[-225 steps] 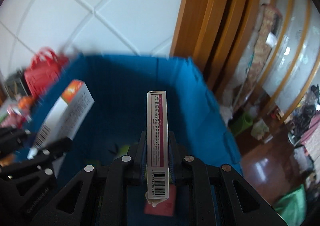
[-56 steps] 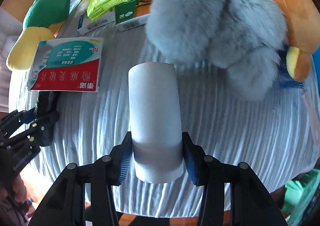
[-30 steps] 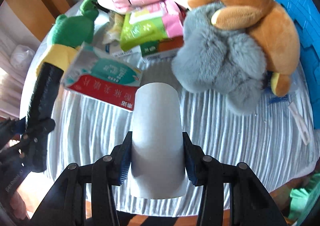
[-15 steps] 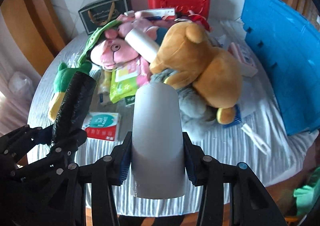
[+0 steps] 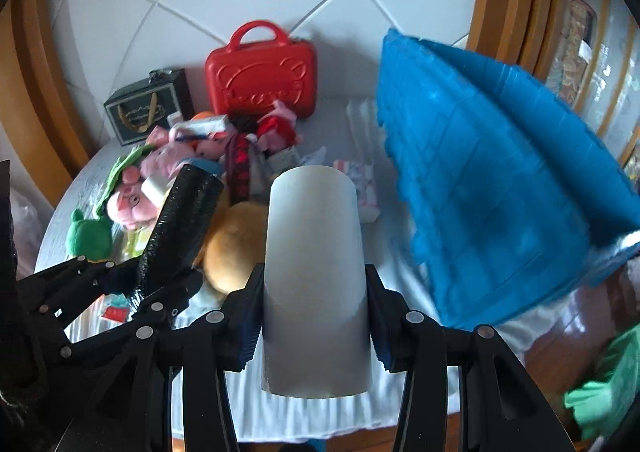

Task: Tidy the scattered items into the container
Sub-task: 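Carry both rolls into the blue crate and open both tools to release them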

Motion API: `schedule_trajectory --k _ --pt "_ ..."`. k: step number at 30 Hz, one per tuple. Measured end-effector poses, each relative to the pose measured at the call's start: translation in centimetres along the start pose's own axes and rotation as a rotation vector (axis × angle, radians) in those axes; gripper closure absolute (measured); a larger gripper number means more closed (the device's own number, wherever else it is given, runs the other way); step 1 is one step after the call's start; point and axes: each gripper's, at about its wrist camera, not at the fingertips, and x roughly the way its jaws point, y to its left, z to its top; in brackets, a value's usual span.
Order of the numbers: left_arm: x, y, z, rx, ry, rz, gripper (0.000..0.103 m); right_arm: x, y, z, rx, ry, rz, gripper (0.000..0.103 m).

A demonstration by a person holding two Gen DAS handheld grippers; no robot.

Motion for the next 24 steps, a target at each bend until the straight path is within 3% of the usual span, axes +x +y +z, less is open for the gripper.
schedule_trajectory --k 9,17,24 --pt "1.5 -7.3 8.7 0.057 -0.064 -0.002 0.073 -2.0 -9.8 5.4 0.021 -0.097 -0.011 0.058" --pt "1.4 -12.6 15.9 0.115 -0.147 -0.072 0.073 -4.1 -17.2 8.1 0.115 -0.154 -0.095 0.058" --pt "2.3 -20.1 23.6 0.143 -0.18 -0.137 0.073 -4.0 -26.1 11.5 0.169 -0.155 -0.148 0.058"
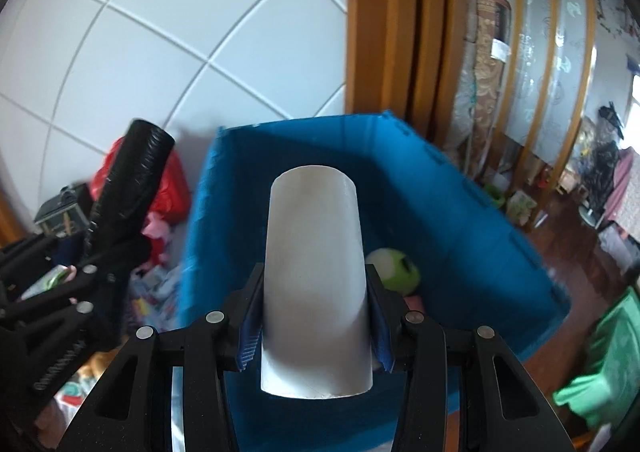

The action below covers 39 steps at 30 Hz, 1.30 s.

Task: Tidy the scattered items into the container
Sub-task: 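Carry both rolls into the blue crate and open both tools to release them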

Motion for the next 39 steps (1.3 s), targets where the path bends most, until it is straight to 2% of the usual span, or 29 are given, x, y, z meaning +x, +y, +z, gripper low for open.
schedule_trajectory --k 4,6,10,13,15,18,20,22,24,30,35,39 --pt "5.6 -3.6 4.4 -0.067 0.06 -0.029 0.073 3.4 -5.1 3.2 -0.016 0.02 -0.011 0.058" --pt "9.5 -5.1 6.1 -0.091 0.103 -0.007 0.073 5.8 -7.5 5.0 -0.037 0.045 -0.005 0.058" --pt "17.6 -6.3 7.3 -0.136 0.268 0.053 0.073 12.1 -11.2 7.8 -0.084 0.143 0.015 0.058" --pt "23.2 -5.7 6.7 -0.172 0.409 0.127 0.073 18.0 -11.8 8.4 -0.141 0.254 0.055 0.058" --pt "26.4 -5.1 5.2 -0.174 0.502 0.173 0.073 22.2 -11.2 7.7 -0.185 0.338 0.082 0.058" --pt "30.6 -4.2 1.7 -0.193 0.66 0.189 0.073 27.9 -10.1 5.1 -0.23 0.488 0.112 0.058" --pt "32.7 -3.9 -0.8 -0.195 0.764 0.207 0.073 31.3 -9.4 2.6 -0.273 0.593 0.101 0.058" --pt "33.8 -3.4 -2.2 -0.216 0.836 0.212 0.073 33.4 -9.0 0.4 -0.317 0.675 0.096 0.058" --pt "34.1 -3.0 -3.0 -0.222 0.861 0.237 0.073 34.4 -8.7 -1.3 -0.332 0.747 0.115 0.058" --pt "35.0 -1.8 -4.9 -0.3 0.981 0.231 0.073 35.0 -8.4 -4.4 -0.358 0.862 0.123 0.058" --pt "35.1 -2.5 -5.2 -0.254 1.004 0.238 0.071 34.6 -8.1 -5.2 -0.398 0.871 0.099 0.058" --pt "35.4 -2.7 -5.0 -0.236 1.015 0.247 0.048 33.9 -8.0 -5.3 -0.408 0.868 0.088 0.055"
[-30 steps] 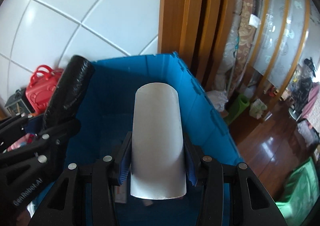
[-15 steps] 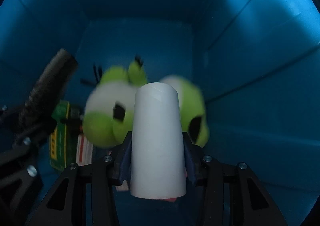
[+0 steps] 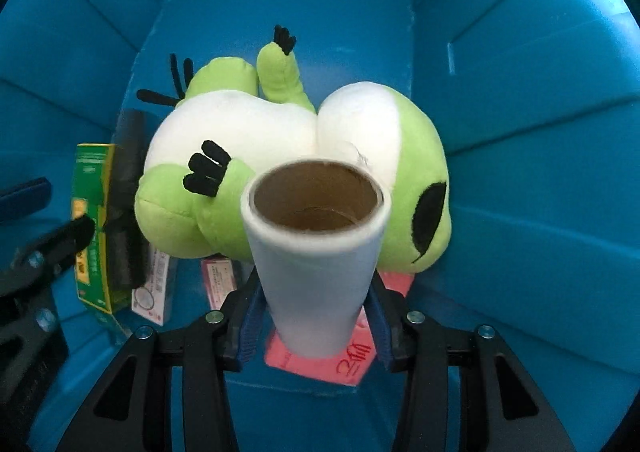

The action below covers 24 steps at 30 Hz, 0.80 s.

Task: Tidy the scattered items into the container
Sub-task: 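Carry both rolls into the blue crate and open both tools to release them, then move both tools back to the pile toward the brown teddy bear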

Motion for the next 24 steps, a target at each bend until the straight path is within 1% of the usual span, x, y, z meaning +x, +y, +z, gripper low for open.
schedule_trajectory --k 1,3,7,8,9,12,14,16,19,20,21,24 --pt "-0.2 0.0 0.0 0.0 -0.005 0.004 0.047 -0.1 0.1 -0.1 -0.003 -0.001 -0.007 0.053" --pt "-0.5 0.0 0.1 -0.001 -0.017 0.013 0.046 -0.6 0.2 -0.4 -0.003 -0.009 -0.002 0.035" --pt "-1.1 0.2 0.1 -0.014 -0.034 0.012 0.046 -1.5 0.2 -0.9 0.014 -0.03 -0.005 0.024" --pt "-1.0 0.1 0.1 -0.015 -0.038 0.015 0.046 -1.7 0.1 -1.1 0.022 -0.031 -0.01 0.016" --pt "-1.1 0.2 0.3 -0.013 -0.044 0.017 0.046 -1.9 0.0 -1.2 0.024 -0.037 -0.025 0.012" --pt "-1.9 0.2 0.5 -0.001 -0.086 0.04 0.045 -3.1 0.0 -1.7 0.028 -0.066 -0.035 0.01" --pt "-3.0 0.7 0.3 -0.018 -0.126 0.024 0.045 -4.3 -0.6 -1.9 0.04 -0.093 -0.032 0.008" --pt "-4.1 1.4 -0.3 -0.045 -0.163 0.013 0.045 -6.1 -0.9 -2.5 0.055 -0.144 -0.021 0.008" --pt "-6.3 2.3 -1.6 -0.076 -0.218 -0.018 0.045 -9.5 -1.4 -2.4 0.064 -0.226 -0.008 0.006" --pt "-7.0 2.5 -2.1 -0.082 -0.239 -0.023 0.045 -10.4 -1.2 -1.4 0.057 -0.245 -0.004 0.004" --pt "-7.8 2.6 -2.7 -0.083 -0.264 -0.023 0.045 -11.3 -2.1 -1.3 0.049 -0.266 -0.001 0.001" --pt "-10.3 2.6 -4.9 -0.07 -0.345 -0.024 0.045 -13.8 -3.3 -1.1 0.025 -0.356 -0.019 0.0"
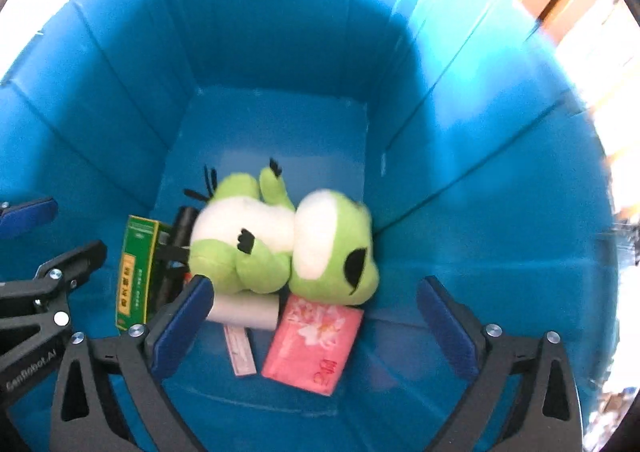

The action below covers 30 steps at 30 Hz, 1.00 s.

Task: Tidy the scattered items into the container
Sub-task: 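Move both tools back to the pile toward the brown teddy bear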

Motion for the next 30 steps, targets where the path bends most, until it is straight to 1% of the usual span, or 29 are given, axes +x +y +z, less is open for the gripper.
schedule_trajectory --k 2,5,7,12,16,17,18,20,22,24,27,30 --pt "-2.2 0.1 -0.9 0.0 -0.067 -0.018 0.045 -1.9 0.4 -0.5 -0.007 -0.063 0.006 0.0" --pt "-5.6 0.6 -2.4 -0.014 -0.178 -0.016 0.045 -4.3 0.2 -2.0 -0.004 -0.142 0.053 0.0" --pt "-7.3 1.1 -3.5 -0.04 -0.252 -0.005 0.044 -5.7 0.6 -2.9 -0.006 -0.192 0.073 0.0" --pt "-10.1 2.9 -6.2 -0.112 -0.381 0.01 0.044 -8.5 2.0 -4.4 0.003 -0.313 0.103 0.0" --pt "-12.0 5.2 -8.9 -0.182 -0.457 0.02 0.043 -9.3 3.9 -5.4 -0.007 -0.355 0.14 0.0" --pt "-12.4 5.8 -9.6 -0.196 -0.475 0.027 0.041 -9.6 4.7 -5.6 -0.019 -0.368 0.155 0.0" --pt "-12.9 6.5 -10.3 -0.21 -0.496 0.036 0.032 -9.9 5.4 -5.7 -0.028 -0.376 0.166 0.0" --pt "-13.7 7.9 -11.6 -0.24 -0.538 0.06 0.02 -10.5 7.1 -5.9 -0.045 -0.395 0.205 0.0" --pt "-14.5 9.4 -13.1 -0.259 -0.595 0.099 0.019 -11.0 8.8 -6.0 -0.067 -0.409 0.231 0.0" --pt "-15.2 11.1 -14.3 -0.273 -0.613 0.122 0.016 -11.7 10.9 -6.1 -0.095 -0.432 0.24 0.0" --pt "-15.7 14.4 -16.2 -0.305 -0.62 0.13 0.016 -12.5 14.1 -6.1 -0.127 -0.446 0.259 0.0" --pt "-15.8 18.1 -18.0 -0.326 -0.627 0.155 0.016 -13.3 17.6 -6.2 -0.152 -0.454 0.269 0.0"
